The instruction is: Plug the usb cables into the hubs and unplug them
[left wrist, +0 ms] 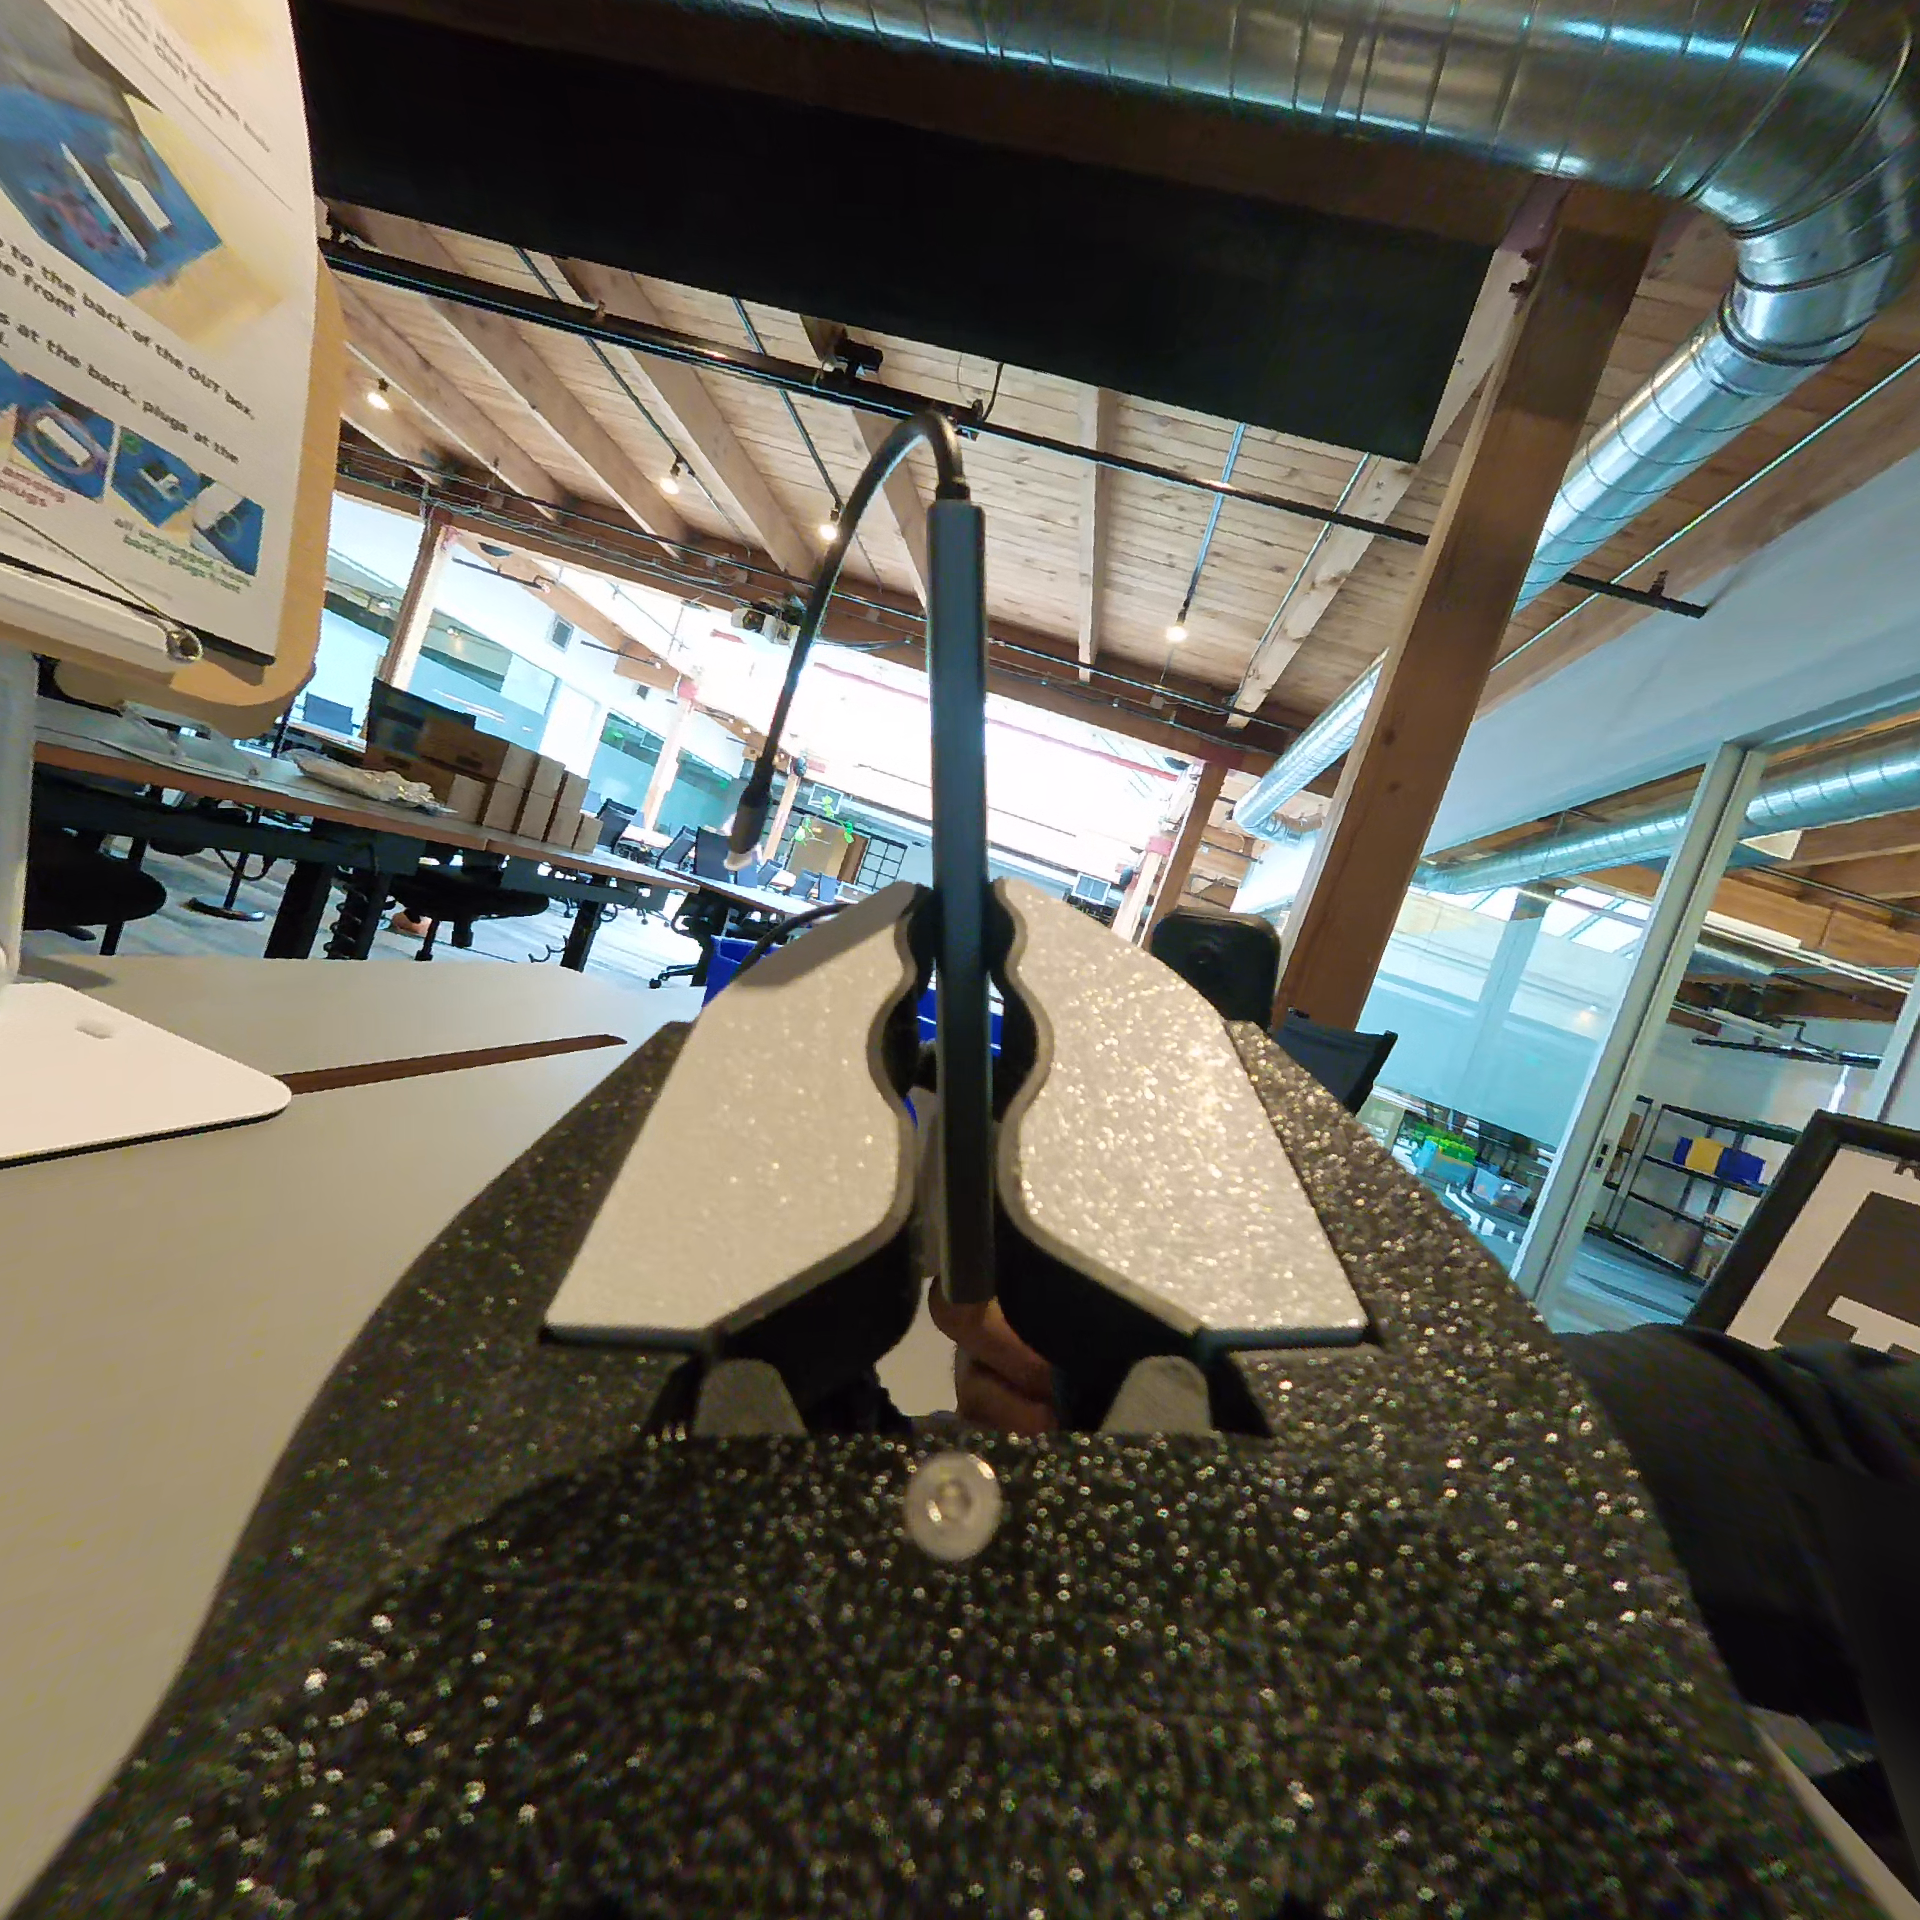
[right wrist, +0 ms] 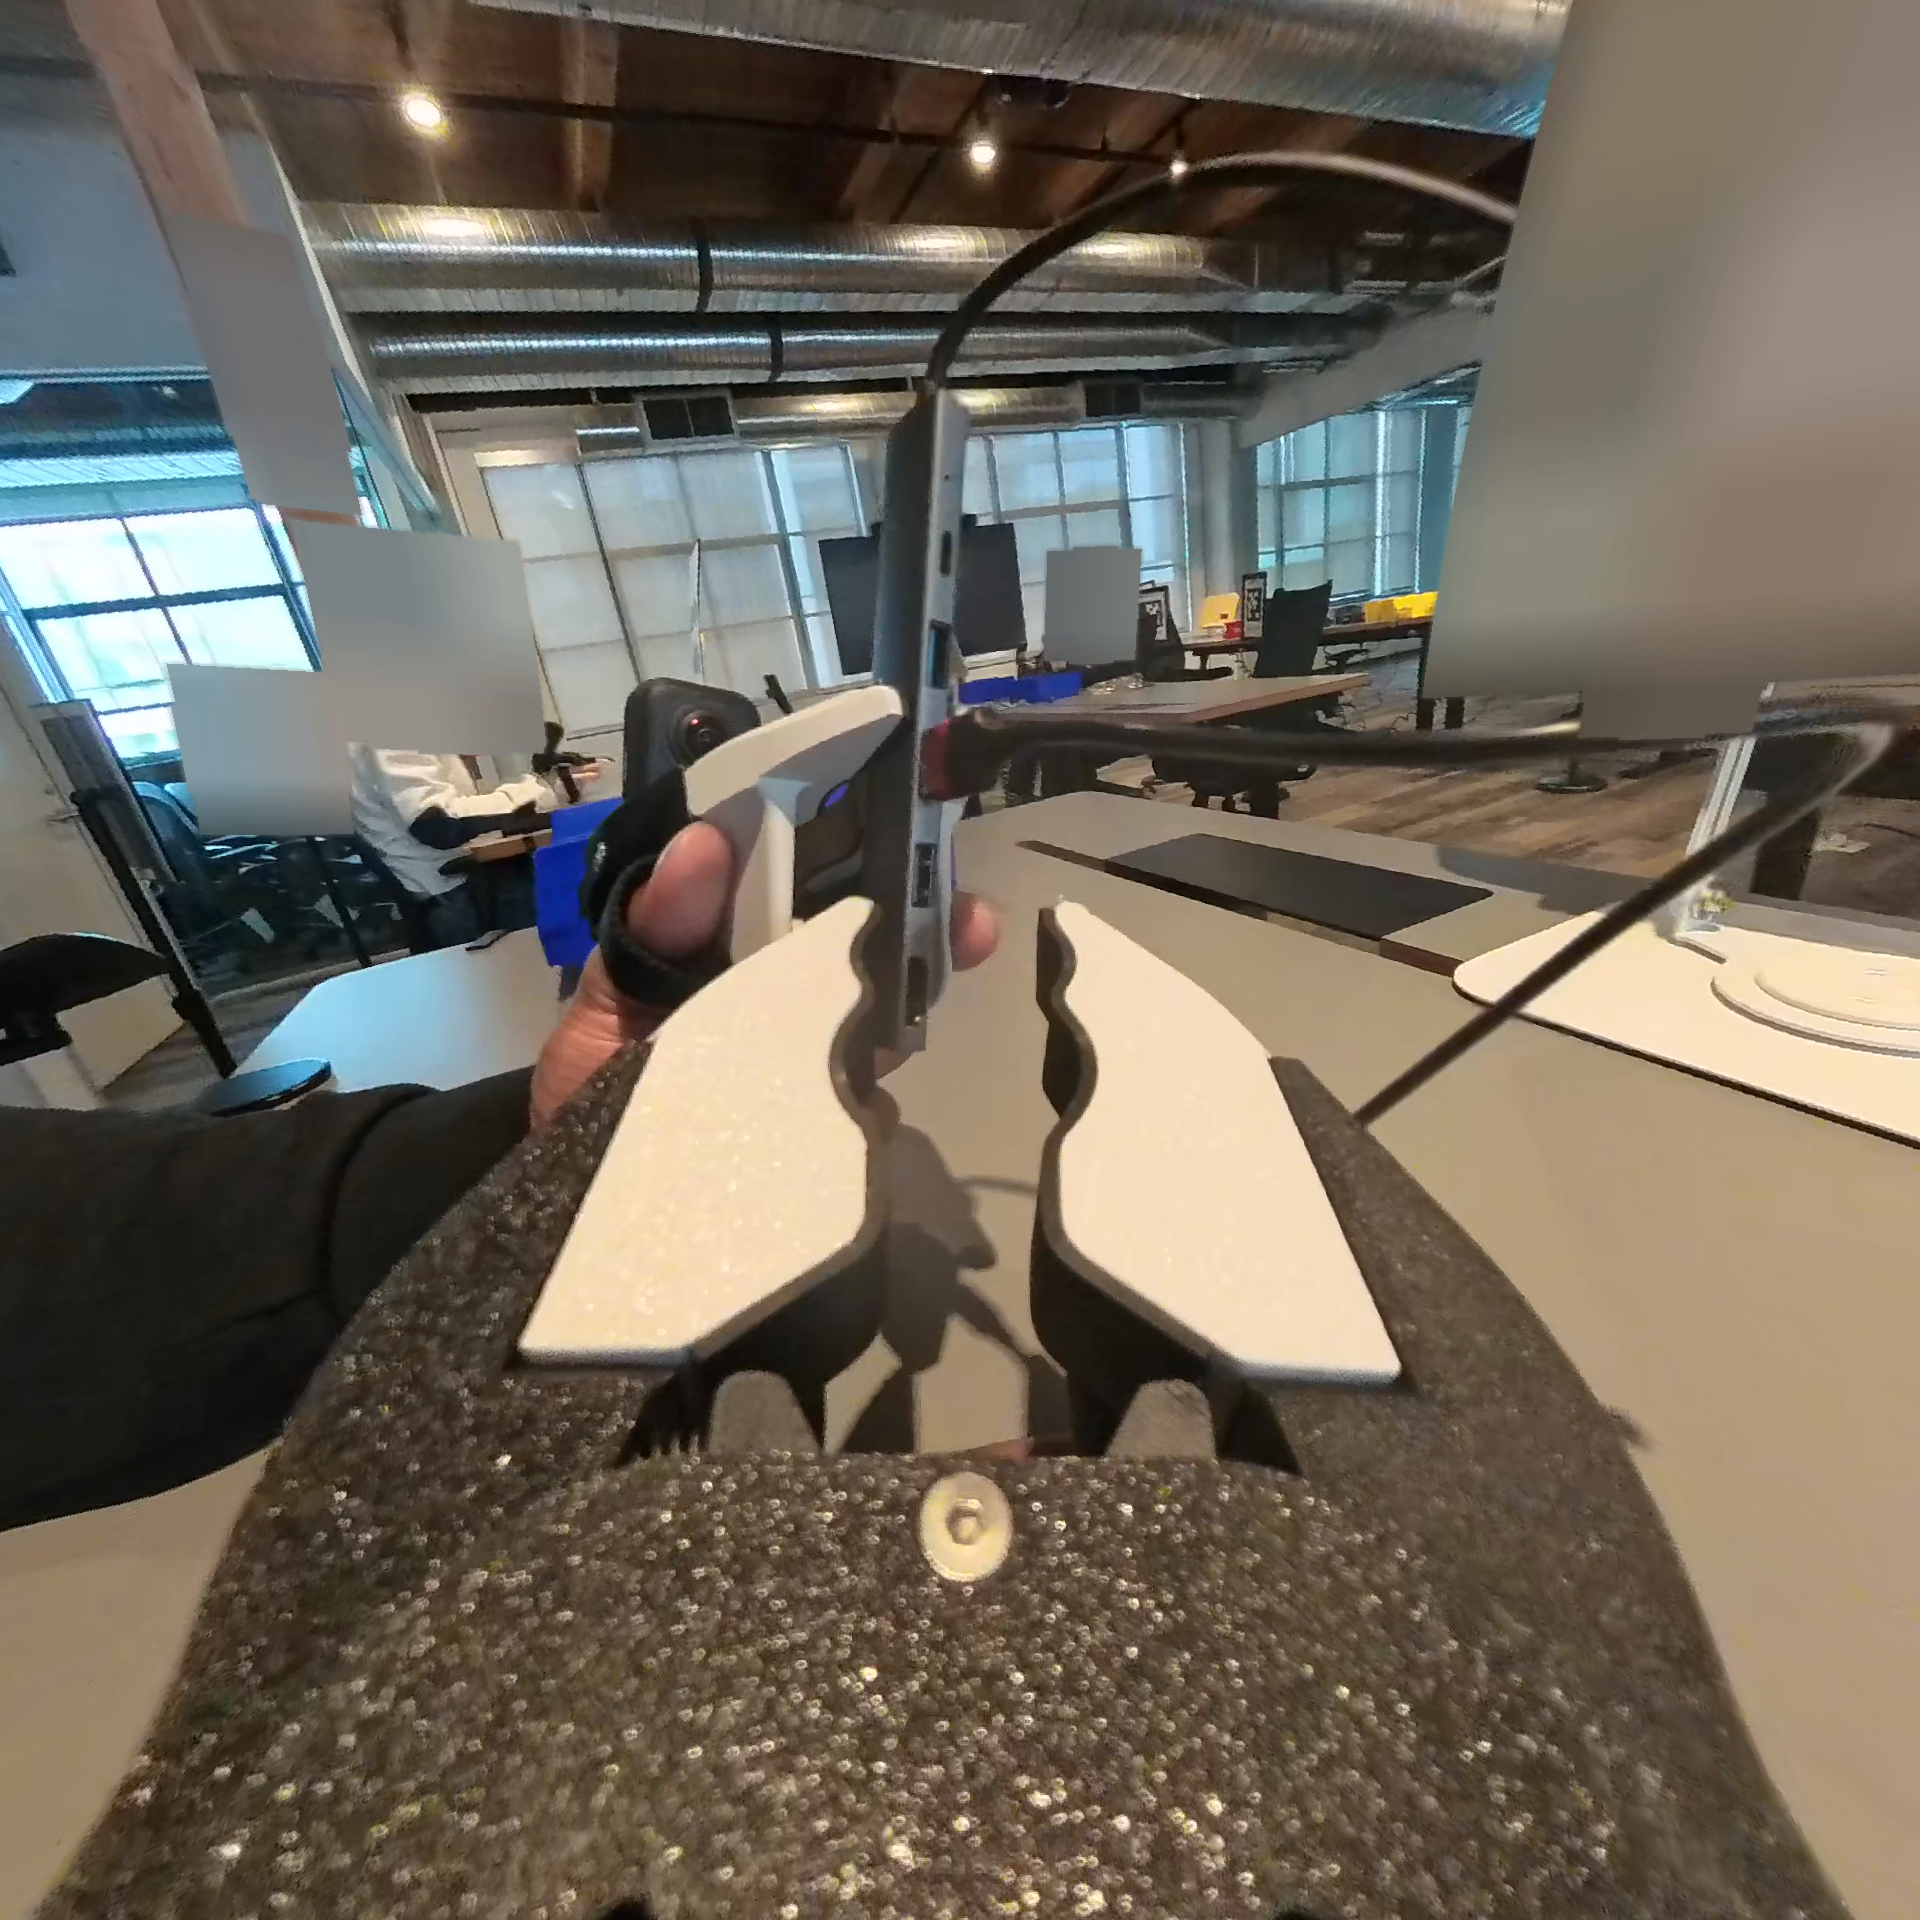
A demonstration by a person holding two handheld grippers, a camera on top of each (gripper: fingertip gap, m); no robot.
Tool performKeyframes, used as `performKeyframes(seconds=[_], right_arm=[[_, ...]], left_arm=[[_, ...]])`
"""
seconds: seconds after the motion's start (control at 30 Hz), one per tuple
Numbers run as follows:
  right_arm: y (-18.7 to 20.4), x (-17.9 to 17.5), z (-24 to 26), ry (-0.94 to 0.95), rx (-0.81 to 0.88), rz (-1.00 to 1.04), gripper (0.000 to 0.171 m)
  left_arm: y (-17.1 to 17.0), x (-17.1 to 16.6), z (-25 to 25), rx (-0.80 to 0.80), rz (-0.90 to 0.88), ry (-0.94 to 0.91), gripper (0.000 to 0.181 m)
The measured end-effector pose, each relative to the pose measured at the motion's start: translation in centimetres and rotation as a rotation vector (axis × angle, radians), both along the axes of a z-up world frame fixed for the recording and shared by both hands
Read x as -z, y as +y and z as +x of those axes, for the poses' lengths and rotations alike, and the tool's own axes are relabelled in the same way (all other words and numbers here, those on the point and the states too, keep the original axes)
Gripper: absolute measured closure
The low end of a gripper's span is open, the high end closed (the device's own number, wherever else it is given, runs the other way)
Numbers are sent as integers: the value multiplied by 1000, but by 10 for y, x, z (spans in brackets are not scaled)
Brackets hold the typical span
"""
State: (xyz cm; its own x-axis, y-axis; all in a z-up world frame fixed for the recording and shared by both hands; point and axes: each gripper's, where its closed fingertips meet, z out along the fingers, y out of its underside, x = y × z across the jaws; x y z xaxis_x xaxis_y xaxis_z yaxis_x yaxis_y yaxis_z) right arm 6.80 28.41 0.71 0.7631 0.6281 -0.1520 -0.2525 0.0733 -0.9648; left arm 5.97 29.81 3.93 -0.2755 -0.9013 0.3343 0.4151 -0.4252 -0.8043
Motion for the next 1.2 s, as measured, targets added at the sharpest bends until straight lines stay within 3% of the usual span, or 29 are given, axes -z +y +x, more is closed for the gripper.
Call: performKeyframes(seconds=[0.8,0.97,1.2], right_arm=[[30,-14,14,199,-90,57,139],[20,-12,2,181,-159,31,138],[20,-5,-6,130,-121,-19,140]], left_arm=[[18,0,-9,-61,-42,-34,172],[17,-1,-10,-51,-42,-38,172],[10,-2,-7,-35,-27,-37,172]])
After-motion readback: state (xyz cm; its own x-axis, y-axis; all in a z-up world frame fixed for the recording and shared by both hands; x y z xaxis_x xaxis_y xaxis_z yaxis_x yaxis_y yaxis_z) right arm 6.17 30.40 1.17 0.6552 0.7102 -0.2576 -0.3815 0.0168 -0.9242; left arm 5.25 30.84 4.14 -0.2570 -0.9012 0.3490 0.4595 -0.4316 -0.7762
